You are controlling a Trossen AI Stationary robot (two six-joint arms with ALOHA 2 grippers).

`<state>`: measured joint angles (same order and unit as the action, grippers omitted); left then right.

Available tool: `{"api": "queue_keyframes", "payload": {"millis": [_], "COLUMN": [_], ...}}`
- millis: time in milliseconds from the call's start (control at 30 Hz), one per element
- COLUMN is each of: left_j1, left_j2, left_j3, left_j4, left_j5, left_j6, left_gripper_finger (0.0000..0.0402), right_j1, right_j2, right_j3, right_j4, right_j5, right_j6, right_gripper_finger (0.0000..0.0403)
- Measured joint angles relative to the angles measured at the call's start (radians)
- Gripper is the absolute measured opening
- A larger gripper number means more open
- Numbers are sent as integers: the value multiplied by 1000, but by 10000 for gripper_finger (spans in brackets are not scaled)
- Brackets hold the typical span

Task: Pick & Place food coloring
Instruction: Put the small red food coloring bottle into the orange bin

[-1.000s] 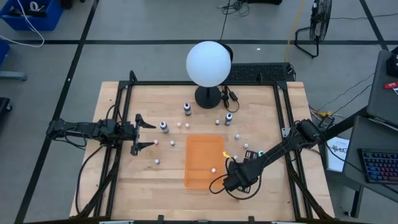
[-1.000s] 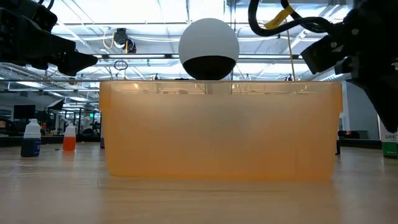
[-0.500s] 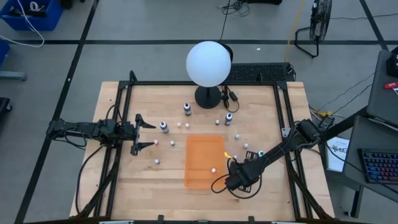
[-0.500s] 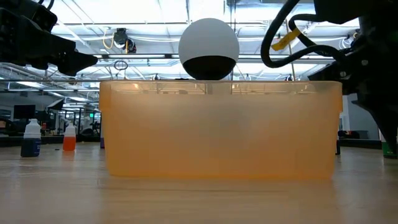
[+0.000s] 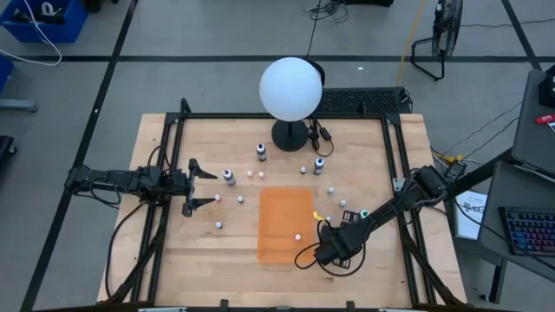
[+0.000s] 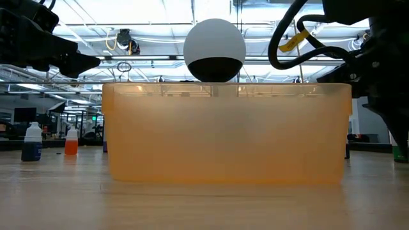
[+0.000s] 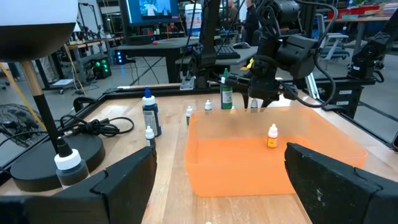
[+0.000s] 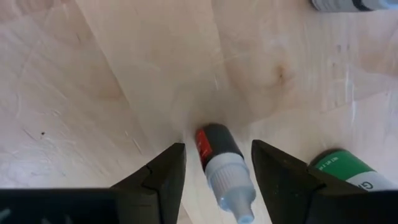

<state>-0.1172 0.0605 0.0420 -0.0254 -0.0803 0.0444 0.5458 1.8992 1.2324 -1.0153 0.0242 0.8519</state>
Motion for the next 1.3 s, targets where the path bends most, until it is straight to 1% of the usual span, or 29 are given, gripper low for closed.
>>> {"api": "queue_keyframes", "payload": {"millis": [167, 300, 467, 833, 1000, 1100, 1200, 1300], "left_j1": [0, 0, 0, 0, 0, 0, 0, 0], "left_j2": [0, 0, 0, 0, 0, 0, 0, 0], "left_j3": [0, 0, 0, 0, 0, 0, 0, 0], "left_j4": [0, 0, 0, 0, 0, 0, 0, 0], "left_j5": [0, 0, 0, 0, 0, 0, 0, 0], "left_j6": [0, 0, 0, 0, 0, 0, 0, 0], "left_gripper_finger": [351, 351, 351, 351, 351, 351, 351, 351], "right_j1": [-10, -16, -16, -16, -13, -8, 1, 14], "right_j2": [0, 1, 1, 3, -1, -26, -86, -160], "right_j3": [0, 0, 0, 0, 0, -2, -2, -2], "right_j4": [4, 4, 4, 2, 3, 14, 23, 47], "right_j5": [1, 0, 0, 2, 2, 4, 12, 62], "right_j6": [0, -1, -1, -12, -23, -23, -16, -7], "right_gripper_finger": [172, 160, 132, 58, 57, 57, 57, 57]}}
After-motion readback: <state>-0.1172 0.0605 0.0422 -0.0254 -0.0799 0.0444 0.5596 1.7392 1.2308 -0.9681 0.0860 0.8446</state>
